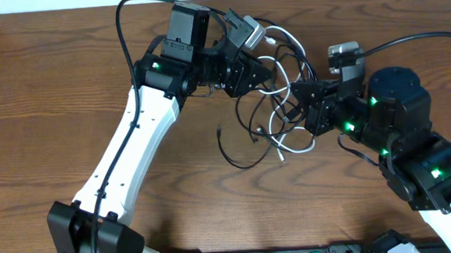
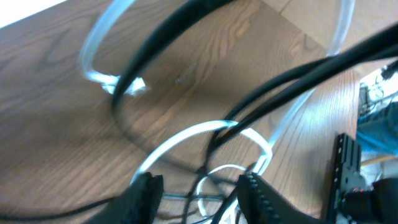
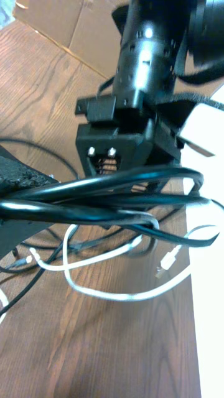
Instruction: Untangle cables
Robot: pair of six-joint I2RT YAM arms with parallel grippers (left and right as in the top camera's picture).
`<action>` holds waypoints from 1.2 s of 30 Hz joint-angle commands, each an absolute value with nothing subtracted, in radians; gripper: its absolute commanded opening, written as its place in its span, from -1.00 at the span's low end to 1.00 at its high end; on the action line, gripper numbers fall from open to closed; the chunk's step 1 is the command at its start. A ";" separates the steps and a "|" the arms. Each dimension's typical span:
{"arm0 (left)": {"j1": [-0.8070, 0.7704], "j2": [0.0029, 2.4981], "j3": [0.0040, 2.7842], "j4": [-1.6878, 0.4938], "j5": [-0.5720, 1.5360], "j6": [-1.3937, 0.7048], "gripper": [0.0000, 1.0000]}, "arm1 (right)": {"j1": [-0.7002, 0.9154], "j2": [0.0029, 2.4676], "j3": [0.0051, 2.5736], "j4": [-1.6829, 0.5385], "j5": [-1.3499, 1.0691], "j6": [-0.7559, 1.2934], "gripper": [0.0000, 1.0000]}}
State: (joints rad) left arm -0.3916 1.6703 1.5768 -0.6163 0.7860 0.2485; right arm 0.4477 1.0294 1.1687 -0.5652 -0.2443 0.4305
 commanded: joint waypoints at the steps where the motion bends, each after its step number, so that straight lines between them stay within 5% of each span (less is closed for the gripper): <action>1: -0.402 1.666 1.583 -0.608 0.770 0.257 0.04 | 0.454 1.007 1.180 -0.557 -0.270 0.442 -0.97; 26: -0.439 1.751 1.580 -0.596 0.714 0.258 0.12 | 0.453 1.006 1.180 -0.512 -0.393 0.456 -0.97; 27: -0.440 1.754 1.580 -0.596 0.715 0.257 0.08 | 0.454 1.006 1.180 -0.512 -0.393 0.456 -0.98; 31: -0.442 1.756 1.580 -0.585 0.708 0.257 -0.76 | 0.453 1.006 1.180 -0.512 -0.387 0.456 -0.97; 36: -0.430 1.749 1.581 -0.569 0.437 0.199 -0.85 | 0.453 1.006 1.180 -0.533 -0.337 0.456 -0.97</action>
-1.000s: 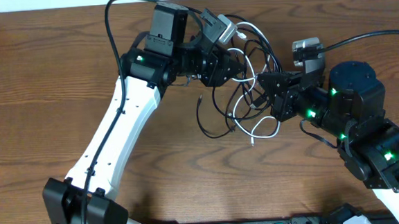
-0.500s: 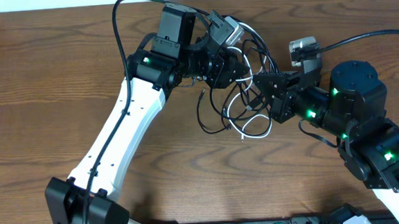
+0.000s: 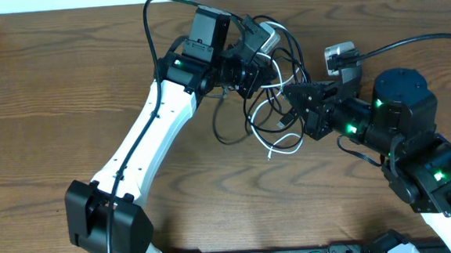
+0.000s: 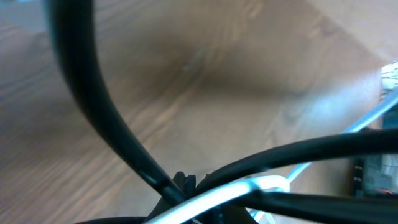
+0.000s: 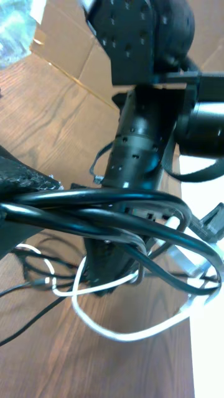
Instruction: Untangle cables
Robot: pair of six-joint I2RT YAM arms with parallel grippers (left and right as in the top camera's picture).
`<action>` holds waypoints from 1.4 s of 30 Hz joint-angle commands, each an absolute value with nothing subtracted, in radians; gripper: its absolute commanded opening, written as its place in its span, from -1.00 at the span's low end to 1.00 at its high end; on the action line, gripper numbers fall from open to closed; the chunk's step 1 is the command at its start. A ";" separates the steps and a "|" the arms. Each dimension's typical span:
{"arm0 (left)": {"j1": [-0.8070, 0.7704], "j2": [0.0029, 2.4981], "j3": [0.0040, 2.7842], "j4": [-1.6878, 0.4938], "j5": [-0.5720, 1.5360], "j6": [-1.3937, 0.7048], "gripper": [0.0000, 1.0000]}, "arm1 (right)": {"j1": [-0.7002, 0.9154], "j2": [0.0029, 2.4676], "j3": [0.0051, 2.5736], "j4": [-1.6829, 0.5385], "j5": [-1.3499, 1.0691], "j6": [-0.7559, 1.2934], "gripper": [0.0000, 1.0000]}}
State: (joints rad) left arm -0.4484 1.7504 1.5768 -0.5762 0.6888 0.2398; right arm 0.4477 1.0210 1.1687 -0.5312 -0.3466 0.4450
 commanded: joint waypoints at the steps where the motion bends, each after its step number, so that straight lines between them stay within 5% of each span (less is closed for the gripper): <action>1: -0.424 1.749 1.580 -0.570 0.360 0.180 -0.85 | 0.453 1.006 1.180 -0.539 -0.326 0.456 -0.97; 5: -0.352 1.749 1.580 -0.583 0.109 0.136 -0.85 | 0.452 1.006 1.180 -0.558 -0.234 0.459 -0.97; 18: 0.076 1.747 1.580 -0.617 0.104 0.113 -0.84 | 0.424 0.887 1.180 -0.601 -0.025 0.454 -0.97; 27: 0.067 1.735 1.580 -0.623 0.199 0.114 -0.82 | 0.374 0.893 1.180 -0.693 -0.014 0.432 -0.98; 36: -0.142 1.716 1.581 -0.620 0.266 0.114 -0.78 | 0.374 1.029 1.180 -0.714 -0.018 0.433 -0.01; 42: -0.311 1.668 1.581 -0.607 0.281 0.114 -0.75 | 0.374 1.143 1.180 -0.741 -0.025 0.432 0.13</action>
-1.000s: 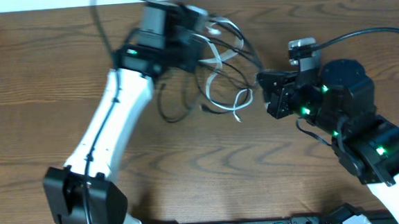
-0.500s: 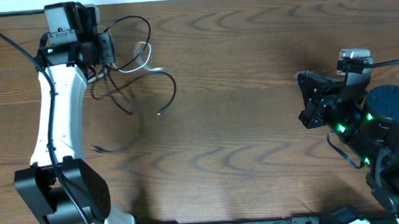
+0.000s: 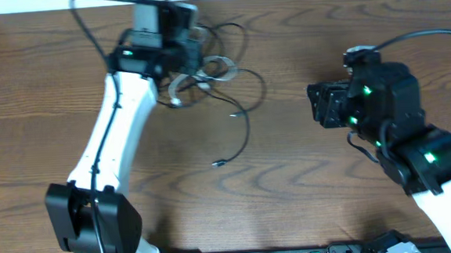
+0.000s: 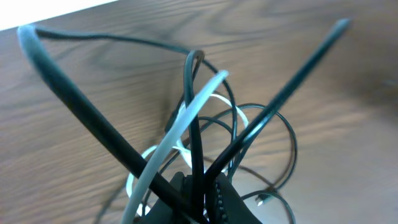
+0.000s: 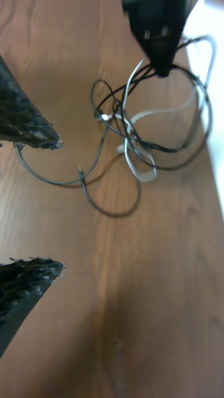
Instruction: Untangle cables
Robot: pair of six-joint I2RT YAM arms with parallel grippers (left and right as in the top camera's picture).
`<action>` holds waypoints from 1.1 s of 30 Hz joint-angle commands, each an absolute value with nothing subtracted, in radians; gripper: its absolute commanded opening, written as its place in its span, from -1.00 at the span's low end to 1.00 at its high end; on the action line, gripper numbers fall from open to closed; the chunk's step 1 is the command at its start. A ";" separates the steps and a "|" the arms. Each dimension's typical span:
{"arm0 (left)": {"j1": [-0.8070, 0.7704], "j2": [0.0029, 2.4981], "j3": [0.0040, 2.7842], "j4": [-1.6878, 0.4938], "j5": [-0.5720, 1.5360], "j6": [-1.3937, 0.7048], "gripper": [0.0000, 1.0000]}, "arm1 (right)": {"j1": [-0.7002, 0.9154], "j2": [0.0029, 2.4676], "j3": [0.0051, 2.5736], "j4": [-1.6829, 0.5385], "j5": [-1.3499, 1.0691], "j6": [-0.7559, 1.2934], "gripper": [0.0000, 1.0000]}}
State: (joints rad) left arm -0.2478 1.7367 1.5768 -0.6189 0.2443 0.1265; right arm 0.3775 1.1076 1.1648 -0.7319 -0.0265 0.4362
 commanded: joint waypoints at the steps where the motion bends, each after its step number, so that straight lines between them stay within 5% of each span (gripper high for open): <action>1: -0.343 1.656 1.582 -0.606 0.280 0.114 -0.74 | 0.375 1.165 1.180 -0.745 -0.033 0.432 0.13; 9: -0.487 1.541 1.583 -0.596 0.277 0.125 -0.71 | 0.407 1.285 1.180 -0.735 -0.075 0.429 0.11; 28: -0.509 1.452 1.582 -0.600 0.276 0.131 -0.66 | 0.452 1.458 1.180 -0.680 -0.061 0.448 0.15; 33: -0.509 1.453 1.582 -0.604 0.258 0.137 -0.38 | 0.453 1.559 1.180 -0.643 -0.091 0.448 0.15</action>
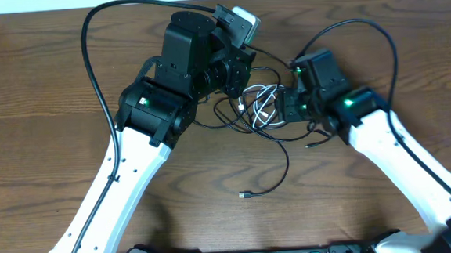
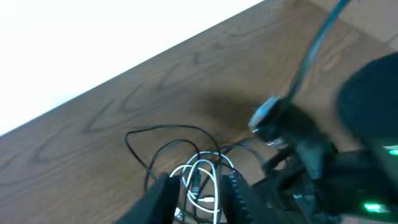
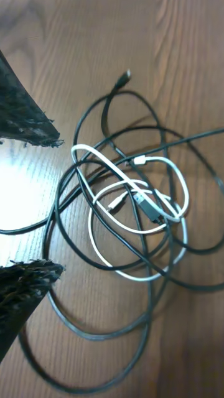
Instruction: Untangle cables
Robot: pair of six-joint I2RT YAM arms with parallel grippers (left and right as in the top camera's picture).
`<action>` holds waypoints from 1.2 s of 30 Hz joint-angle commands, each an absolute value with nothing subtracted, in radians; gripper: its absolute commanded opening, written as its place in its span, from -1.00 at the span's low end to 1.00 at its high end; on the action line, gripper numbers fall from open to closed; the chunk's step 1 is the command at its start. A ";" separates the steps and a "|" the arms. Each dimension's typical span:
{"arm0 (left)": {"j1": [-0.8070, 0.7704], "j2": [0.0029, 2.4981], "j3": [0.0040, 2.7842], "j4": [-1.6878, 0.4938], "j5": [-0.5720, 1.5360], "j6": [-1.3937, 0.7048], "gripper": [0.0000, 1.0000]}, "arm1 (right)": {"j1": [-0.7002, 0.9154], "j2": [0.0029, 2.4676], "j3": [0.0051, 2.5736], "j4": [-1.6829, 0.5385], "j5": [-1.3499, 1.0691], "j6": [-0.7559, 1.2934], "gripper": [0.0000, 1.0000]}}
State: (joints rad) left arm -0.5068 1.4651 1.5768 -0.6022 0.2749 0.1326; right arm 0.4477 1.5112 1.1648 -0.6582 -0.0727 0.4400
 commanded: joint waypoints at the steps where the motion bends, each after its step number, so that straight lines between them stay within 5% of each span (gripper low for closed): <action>1: -0.509 1.453 1.582 -0.605 0.249 0.137 -0.36 | 0.453 1.581 1.180 -0.627 -0.113 0.448 0.16; 16: -0.509 1.453 1.582 -0.609 0.231 0.137 -0.34 | 0.476 1.780 1.180 -0.414 -0.265 0.491 0.32; 18: -0.509 1.453 1.582 -0.608 0.231 0.137 -0.33 | 0.477 1.804 1.180 -0.411 -0.265 0.493 0.20; 19: -0.509 1.453 1.582 -0.608 0.231 0.138 -0.33 | 0.479 1.816 1.180 -0.408 -0.264 0.493 -0.14; 23: -0.509 1.453 1.582 -0.609 0.231 0.141 -0.34 | 0.480 1.826 1.180 -0.386 -0.265 0.493 -0.98; 36: -0.509 1.453 1.582 -0.627 0.189 0.163 -0.33 | 0.469 1.647 1.180 -0.236 -0.235 0.496 -0.97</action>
State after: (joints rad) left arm -0.5068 1.4651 1.5768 -0.6250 0.2184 0.1394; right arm 0.4686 1.7718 1.1660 -0.2417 -0.2951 0.4885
